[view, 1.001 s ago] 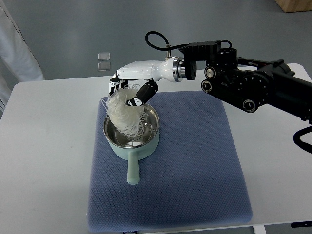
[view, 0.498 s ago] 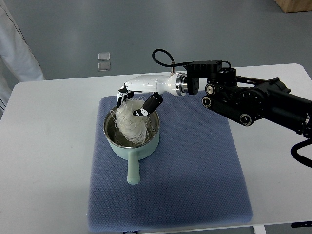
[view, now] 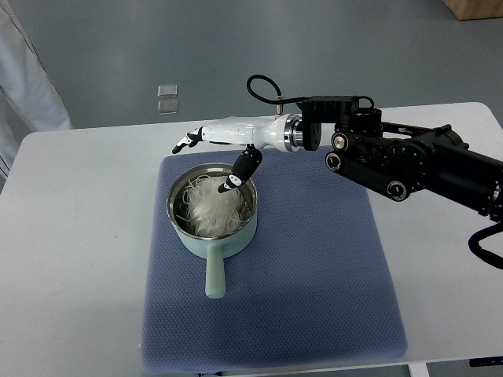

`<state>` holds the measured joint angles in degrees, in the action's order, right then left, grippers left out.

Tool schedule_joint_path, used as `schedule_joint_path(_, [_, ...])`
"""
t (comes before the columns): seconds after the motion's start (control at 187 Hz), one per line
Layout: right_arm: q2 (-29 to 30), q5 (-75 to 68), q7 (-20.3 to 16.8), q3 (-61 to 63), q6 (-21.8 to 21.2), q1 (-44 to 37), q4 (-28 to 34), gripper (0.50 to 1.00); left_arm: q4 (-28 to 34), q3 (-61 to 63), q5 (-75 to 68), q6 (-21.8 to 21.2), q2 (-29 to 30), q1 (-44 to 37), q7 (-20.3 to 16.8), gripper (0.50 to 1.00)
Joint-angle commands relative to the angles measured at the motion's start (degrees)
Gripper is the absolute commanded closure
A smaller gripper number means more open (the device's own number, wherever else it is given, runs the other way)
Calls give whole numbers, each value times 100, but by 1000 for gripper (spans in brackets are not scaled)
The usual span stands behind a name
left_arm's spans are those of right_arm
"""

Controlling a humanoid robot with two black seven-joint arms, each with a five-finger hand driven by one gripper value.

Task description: Put vermicelli into pot with right hand

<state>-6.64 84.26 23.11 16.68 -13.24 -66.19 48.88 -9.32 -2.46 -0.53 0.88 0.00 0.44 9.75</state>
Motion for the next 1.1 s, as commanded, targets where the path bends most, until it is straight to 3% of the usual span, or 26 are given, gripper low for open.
schedule_joint_path(0.0, [-48,-50,9,19,-126,-114,7,572,0,0,0,0,0,0,0,500])
schedule_joint_path(0.252, [-145,-94,9,90,-144,-140,-2,572,0,0,0,0,0,0,0,500])
schedule_joint_path(0.535, [-101,-1333,-8,1830,-109,537,-248,572,0,0,0,0,0,0,0,500])
schedule_joint_path(0.749, [-48,-2782,36,2831,778,1020,-1091,572,0,0,0,0,0,0,0,500])
schedule_joint_path(0.948, [-39,-4751,18,2920,1499,1108,-1539,572,0,0,0,0,0,0,0,500])
schedule_joint_path(1.092, [-48,-5850,-17,2937,1623,1284,-1988,572,0,0,0,0,0,0,0,500])
